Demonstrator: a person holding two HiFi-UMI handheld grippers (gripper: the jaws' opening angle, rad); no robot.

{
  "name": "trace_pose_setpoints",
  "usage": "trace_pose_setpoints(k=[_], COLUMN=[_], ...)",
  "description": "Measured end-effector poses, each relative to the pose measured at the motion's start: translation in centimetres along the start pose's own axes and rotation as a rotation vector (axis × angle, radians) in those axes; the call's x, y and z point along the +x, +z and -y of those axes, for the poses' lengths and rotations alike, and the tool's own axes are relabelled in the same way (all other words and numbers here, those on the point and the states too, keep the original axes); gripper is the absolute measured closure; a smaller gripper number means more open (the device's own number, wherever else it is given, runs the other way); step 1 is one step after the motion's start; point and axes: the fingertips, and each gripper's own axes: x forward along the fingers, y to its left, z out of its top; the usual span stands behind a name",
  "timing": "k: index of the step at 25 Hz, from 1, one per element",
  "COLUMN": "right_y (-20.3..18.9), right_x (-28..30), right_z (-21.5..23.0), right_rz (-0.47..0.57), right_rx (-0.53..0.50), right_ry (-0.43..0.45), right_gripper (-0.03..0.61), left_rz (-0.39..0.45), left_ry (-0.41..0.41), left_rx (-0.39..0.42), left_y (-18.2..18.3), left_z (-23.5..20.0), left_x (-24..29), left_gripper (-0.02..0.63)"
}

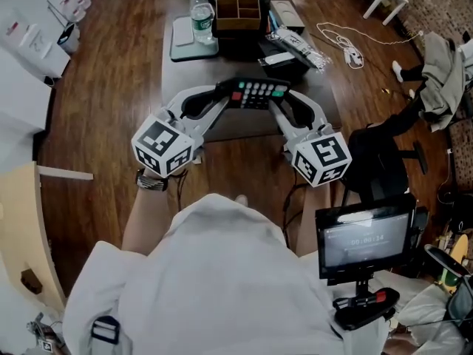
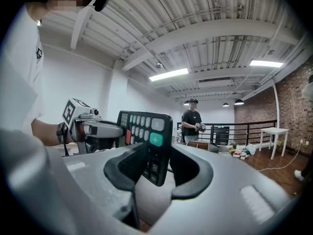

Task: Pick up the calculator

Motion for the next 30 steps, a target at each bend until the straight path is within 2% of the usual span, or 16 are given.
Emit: trace_pose_setpoints(k=[6, 13, 18, 24, 30], right_y=[-0.8, -1.1, -1.3, -0.7, -0.1], right_x=[1.4, 0.1, -0.6, -1.8, -5.3], right_z=[-2.2, -4.8, -5.1, -5.4, -7.0], right_rz=[-0.026, -0.068, -0.077, -0.055, -0.028], right_rx=[0.021, 0.016, 0.019, 0.006, -0.018], right_ry=[0.002, -0.053, -0.076, -0.079, -0.07], right_gripper=[0.439, 0.439, 0.439, 0.439, 0.439], left_rz=[-0.01, 0.0, -0.001, 0.009, 0.021], left_ry=[-0.007, -0.084, -0.109, -0.092, -0.078], left_rx=[-0.017, -0.044, -0.052, -0.031, -0.009], left_y=[-1.4, -2.4, -2.7, -1.9, -1.0], left_z=[-1.1, -0.3, 0.2, 1.6, 5.2], left_x=[-2.1, -4.0, -4.1, -4.5, -6.0], left_gripper=[0.557, 0.557, 0.557, 0.557, 0.557])
